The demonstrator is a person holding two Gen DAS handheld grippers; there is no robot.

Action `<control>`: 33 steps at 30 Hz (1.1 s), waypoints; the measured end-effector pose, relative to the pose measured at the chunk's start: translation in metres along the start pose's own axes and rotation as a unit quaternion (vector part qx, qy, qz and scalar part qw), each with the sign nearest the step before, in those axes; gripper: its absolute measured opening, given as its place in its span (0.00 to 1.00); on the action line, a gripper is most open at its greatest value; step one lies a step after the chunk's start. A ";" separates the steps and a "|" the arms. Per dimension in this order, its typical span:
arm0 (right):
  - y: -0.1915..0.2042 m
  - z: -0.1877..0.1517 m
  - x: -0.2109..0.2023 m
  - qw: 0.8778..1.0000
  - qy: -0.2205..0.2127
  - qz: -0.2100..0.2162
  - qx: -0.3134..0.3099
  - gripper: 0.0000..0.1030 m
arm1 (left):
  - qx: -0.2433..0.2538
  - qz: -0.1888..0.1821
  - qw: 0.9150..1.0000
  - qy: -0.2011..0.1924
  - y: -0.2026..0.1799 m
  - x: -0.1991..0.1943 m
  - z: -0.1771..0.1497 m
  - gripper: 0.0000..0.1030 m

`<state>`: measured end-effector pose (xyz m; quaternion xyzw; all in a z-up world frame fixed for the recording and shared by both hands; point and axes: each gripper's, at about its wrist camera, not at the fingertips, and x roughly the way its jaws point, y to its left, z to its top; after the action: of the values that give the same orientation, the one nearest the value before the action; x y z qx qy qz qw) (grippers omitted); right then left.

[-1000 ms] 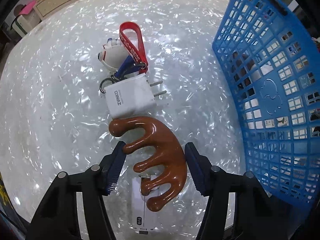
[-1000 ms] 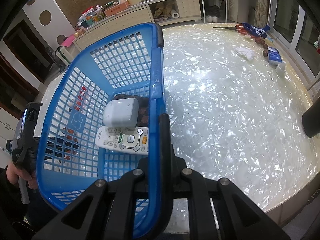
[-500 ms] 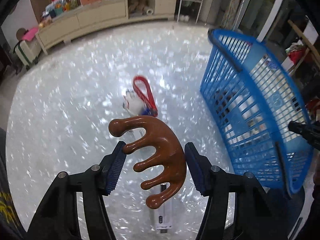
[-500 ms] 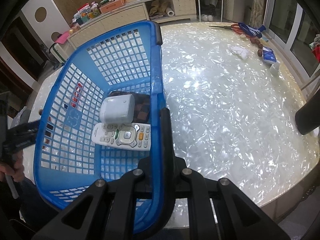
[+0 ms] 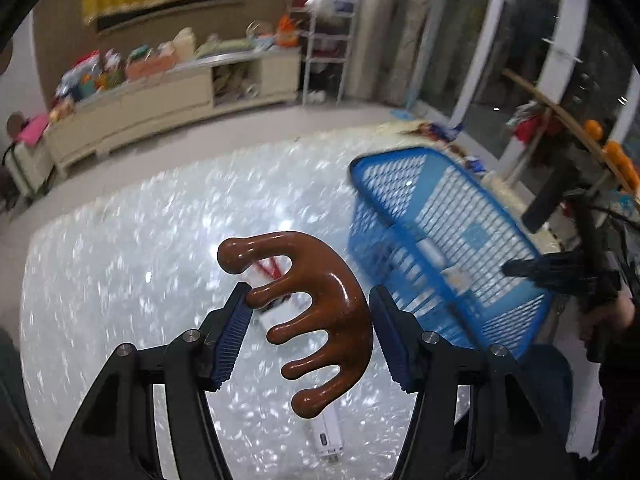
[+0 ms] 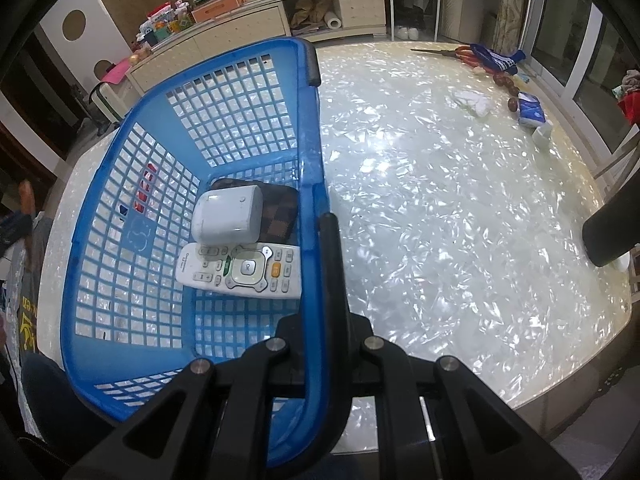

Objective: Organize rigid objects
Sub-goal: 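Carry the comb into the basket with the left tool and release it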

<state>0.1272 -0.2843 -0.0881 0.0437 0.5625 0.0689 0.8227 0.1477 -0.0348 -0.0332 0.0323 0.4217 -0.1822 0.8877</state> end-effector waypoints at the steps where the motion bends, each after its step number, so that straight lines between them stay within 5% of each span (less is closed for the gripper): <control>1: 0.000 0.000 0.000 1.000 0.000 0.001 0.001 0.08 | 0.015 -0.003 1.000 -0.009 -0.005 -0.005 0.004 0.62; 15: -0.002 -0.002 -0.002 1.000 -0.005 0.013 0.005 0.08 | 0.165 -0.028 0.985 -0.034 -0.079 0.002 0.059 0.62; 21: -0.003 -0.002 -0.002 1.000 -0.009 0.019 0.005 0.08 | 0.229 -0.079 0.970 -0.034 -0.121 0.030 0.064 0.62; 33: -0.005 -0.002 -0.002 0.999 -0.013 0.033 0.009 0.08 | 0.323 -0.108 0.940 0.029 -0.167 0.110 0.048 0.62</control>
<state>0.1251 -0.2894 -0.0880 0.0703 0.5506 0.0903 0.8269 0.1877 -0.2325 -0.0701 0.2770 0.3668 -0.4022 0.7918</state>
